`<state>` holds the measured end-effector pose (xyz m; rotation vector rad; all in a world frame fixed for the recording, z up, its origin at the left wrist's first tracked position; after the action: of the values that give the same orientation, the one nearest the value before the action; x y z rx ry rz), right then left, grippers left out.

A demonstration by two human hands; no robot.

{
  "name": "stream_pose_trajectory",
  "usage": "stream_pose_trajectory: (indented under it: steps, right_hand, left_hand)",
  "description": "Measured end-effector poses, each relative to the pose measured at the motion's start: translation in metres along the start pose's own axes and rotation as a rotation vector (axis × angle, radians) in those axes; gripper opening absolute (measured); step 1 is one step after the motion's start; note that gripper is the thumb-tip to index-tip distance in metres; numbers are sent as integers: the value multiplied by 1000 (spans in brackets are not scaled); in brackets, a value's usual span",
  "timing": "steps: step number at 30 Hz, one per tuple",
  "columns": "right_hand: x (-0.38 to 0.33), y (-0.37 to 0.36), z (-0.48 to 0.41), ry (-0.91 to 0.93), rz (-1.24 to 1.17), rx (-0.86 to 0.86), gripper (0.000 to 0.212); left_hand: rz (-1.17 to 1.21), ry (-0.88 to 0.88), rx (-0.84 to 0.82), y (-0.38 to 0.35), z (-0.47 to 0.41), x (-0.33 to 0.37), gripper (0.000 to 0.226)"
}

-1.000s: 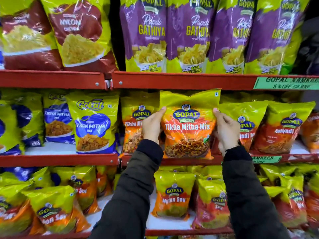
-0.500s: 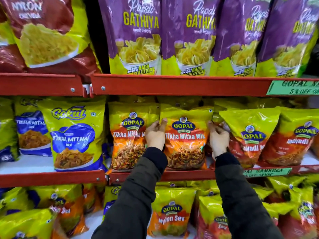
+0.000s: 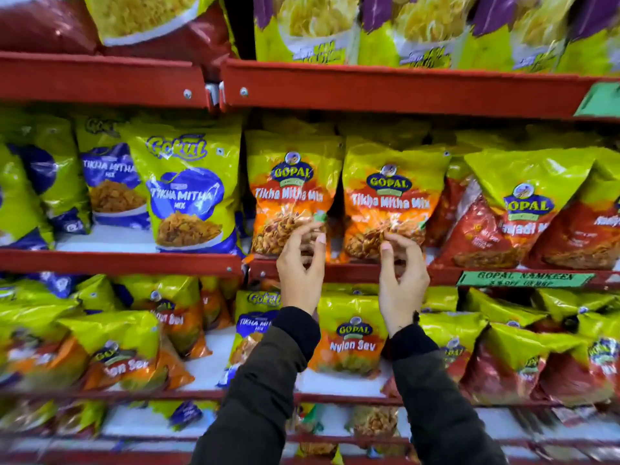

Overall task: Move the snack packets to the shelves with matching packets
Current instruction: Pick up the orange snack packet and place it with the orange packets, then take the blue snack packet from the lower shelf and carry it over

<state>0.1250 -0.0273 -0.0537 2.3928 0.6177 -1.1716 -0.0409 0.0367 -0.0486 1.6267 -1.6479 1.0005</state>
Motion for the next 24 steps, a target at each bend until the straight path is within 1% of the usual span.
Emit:
stream_pose_trajectory:
  steps: [5, 8, 12, 14, 16, 17, 18, 20, 21, 24]
  right_hand:
    - [15, -40, 68, -110, -2, -217, 14]
    - [41, -73, 102, -214, 24, -431, 10]
    - [90, -123, 138, -359, 189, -756, 21]
    - [117, -149, 152, -476, 265, -881, 26]
    - [141, -173, 161, -640, 273, -950, 25]
    - [149, -183, 165, -721, 261, -972, 24]
    - [156, -190, 167, -787, 269, -1003, 29]
    - [170, -204, 173, -906, 304, -1033, 56]
    - [175, -210, 176, -926, 301, -1037, 63]
    - [181, -218, 183, -884, 294, -1005, 58]
  left_hand:
    - [-128, 113, 6, 63, 35, -38, 18]
    - [-191, 202, 8, 100, 50, -76, 21]
    - [-237, 486, 13, 140, 56, -146, 24]
    - [-237, 691, 38, 153, 55, -182, 33]
    - [-229, 880, 56, 163, 51, -218, 46]
    - [-243, 947, 31, 166, 50, -233, 50]
    - [-259, 990, -4, 167, 49, -246, 50]
    - [-277, 1075, -45, 169, 49, -268, 51]
    - [-256, 1125, -50, 169, 50, -276, 52]
    - [-247, 1208, -98, 169, 54, -288, 59]
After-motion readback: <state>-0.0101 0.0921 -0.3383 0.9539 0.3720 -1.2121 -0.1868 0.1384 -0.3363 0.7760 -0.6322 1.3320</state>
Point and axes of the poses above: each hand's wrist, its own z-axis away from the middle knuckle, its own y-axis out of the back of the hand, x = y × z, the point moved 4 cm from there along -z, towards the middle knuckle, and after that the axes turned 8 degrees about z, right-handed, at the moved point
